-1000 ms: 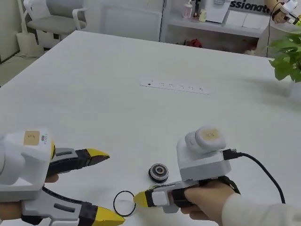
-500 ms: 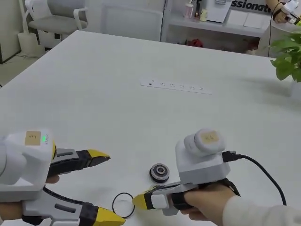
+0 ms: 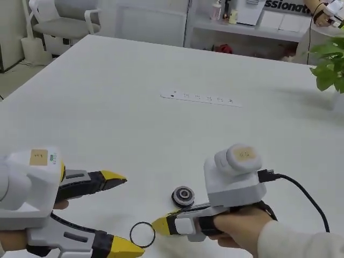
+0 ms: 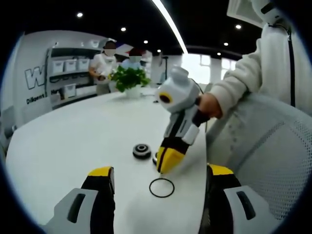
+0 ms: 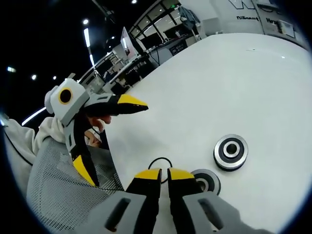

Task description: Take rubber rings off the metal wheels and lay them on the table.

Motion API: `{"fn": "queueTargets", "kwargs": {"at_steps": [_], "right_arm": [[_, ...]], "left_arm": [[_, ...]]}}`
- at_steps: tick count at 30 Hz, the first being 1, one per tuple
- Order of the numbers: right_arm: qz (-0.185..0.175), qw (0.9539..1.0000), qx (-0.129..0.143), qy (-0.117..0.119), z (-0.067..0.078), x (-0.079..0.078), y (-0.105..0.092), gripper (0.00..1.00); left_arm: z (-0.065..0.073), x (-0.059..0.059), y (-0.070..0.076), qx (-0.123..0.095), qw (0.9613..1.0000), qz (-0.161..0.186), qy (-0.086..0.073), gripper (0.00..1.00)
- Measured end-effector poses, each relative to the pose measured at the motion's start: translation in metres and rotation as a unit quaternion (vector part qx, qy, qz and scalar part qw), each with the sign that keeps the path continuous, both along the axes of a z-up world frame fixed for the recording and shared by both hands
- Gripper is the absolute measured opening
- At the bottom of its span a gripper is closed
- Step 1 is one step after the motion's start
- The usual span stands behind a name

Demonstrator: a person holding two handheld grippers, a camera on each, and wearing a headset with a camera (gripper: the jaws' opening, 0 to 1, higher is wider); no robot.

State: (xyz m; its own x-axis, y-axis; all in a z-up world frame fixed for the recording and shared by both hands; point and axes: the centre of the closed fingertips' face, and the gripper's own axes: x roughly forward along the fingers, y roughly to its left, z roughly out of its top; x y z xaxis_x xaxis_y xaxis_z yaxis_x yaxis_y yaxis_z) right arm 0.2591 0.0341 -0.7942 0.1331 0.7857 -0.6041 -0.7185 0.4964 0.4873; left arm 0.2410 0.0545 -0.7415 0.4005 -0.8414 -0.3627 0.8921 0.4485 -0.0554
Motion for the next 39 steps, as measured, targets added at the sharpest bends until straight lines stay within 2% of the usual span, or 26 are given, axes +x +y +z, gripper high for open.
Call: {"fn": "queueTargets", "kwargs": {"at_steps": [8,18,39], "right_arm": [[-0.005,1.0000,0.007,0.000,0.003,0.003,-0.002,0.05],[0.018,0.9996,0.012,-0.019,0.009,0.003,-0.002,0.08],[0.011,0.9980,0.031,-0.053,0.031,0.017,-0.012,0.18]], "left_arm": [[0.000,0.000,0.000,0.000,1.0000,0.000,0.001,0.79],[-0.001,0.000,0.000,0.001,1.0000,0.000,0.002,0.78],[-0.001,0.000,0.000,0.000,1.0000,0.002,0.004,0.78]]}}
